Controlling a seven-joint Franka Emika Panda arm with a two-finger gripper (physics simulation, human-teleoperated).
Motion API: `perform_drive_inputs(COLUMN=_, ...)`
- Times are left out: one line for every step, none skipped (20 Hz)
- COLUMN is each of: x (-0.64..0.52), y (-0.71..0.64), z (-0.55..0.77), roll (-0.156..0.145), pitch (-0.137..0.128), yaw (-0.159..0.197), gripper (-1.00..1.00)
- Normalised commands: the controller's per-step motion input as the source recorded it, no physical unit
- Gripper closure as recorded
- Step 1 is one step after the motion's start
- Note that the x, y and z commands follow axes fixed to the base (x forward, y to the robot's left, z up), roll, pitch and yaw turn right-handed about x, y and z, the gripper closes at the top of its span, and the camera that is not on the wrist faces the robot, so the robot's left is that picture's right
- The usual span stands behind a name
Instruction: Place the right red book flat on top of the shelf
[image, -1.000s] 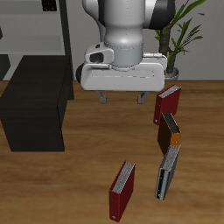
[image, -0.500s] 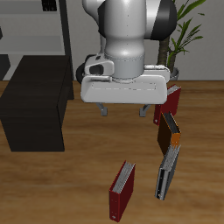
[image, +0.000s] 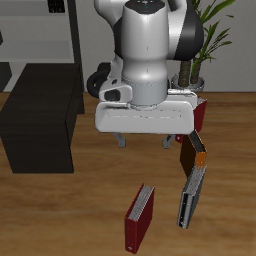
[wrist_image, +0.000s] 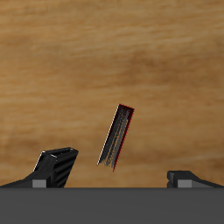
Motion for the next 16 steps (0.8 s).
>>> perform_drive_inputs(x=0.22, y=-0.05, z=-0.33, roll=-0.019, pitch=0.023, yaw=-0.050, gripper=-1.00)
perform_drive_inputs(x=0.12, y=0.07, z=-0.35, roll=0.019, pitch=0.018, yaw=-0.039, gripper=-1.00)
perform_drive_inputs(x=0.12, y=-0.14, z=-0.23, roll=0.001, pitch=-0.085, yaw=-0.043, gripper=-1.00)
perform_drive_inputs(x=0.17, y=-0.15, z=-0.32, roll=-0.064, pitch=0.014, yaw=-0.033, gripper=-1.00)
perform_drive_inputs(x=-0.04, y=0.02, z=0.00, roll=0.000, pitch=0.000, yaw=0.000, gripper=-1.00)
perform_drive_inputs(x=0.11, y=-0.11, z=-0.20, roll=-0.020, pitch=-0.015, yaw=-0.037, gripper=-1.00)
perform_drive_inputs(x=0.06, y=-0.12, z=-0.17, roll=-0.020, pitch=-0.020, yaw=-0.100, gripper=-1.00)
perform_drive_inputs(x=0.12, y=-0.10, z=-0.21, roll=-0.007, pitch=-0.018, yaw=-0.072, gripper=-1.00)
perform_drive_inputs(x=0.12, y=-0.11, z=-0.24, roll=-0.015, pitch=-0.030, yaw=-0.061, gripper=-1.00)
perform_drive_inputs(x=0.06, y=-0.07, z=-0.27, roll=-0.001, pitch=-0.013, yaw=-0.015, gripper=-1.00)
perform_drive_inputs(x=0.10, y=-0.10, z=-0.31, roll=-0.037, pitch=-0.009, yaw=-0.087, gripper=-1.00)
perform_drive_inputs(x=0.10, y=-0.01, z=-0.41, roll=0.036, pitch=0.028, yaw=-0.012, gripper=-1.00)
perform_drive_inputs(x=-0.02, y=0.01, z=0.01, roll=0.000, pitch=0.000, yaw=0.000, gripper=-1.00)
perform_drive_inputs(x=0.15, y=-0.15, z=-0.41, roll=-0.064, pitch=-0.002, yaw=-0.082, gripper=-1.00)
perform_drive_inputs(x=0.12, y=-0.06, z=-0.41, roll=0.007, pitch=-0.011, yaw=-0.015, gripper=-1.00)
perform_drive_inputs(x=-0.03, y=0.01, z=0.00, roll=0.000, pitch=0.000, yaw=0.000, gripper=-1.00)
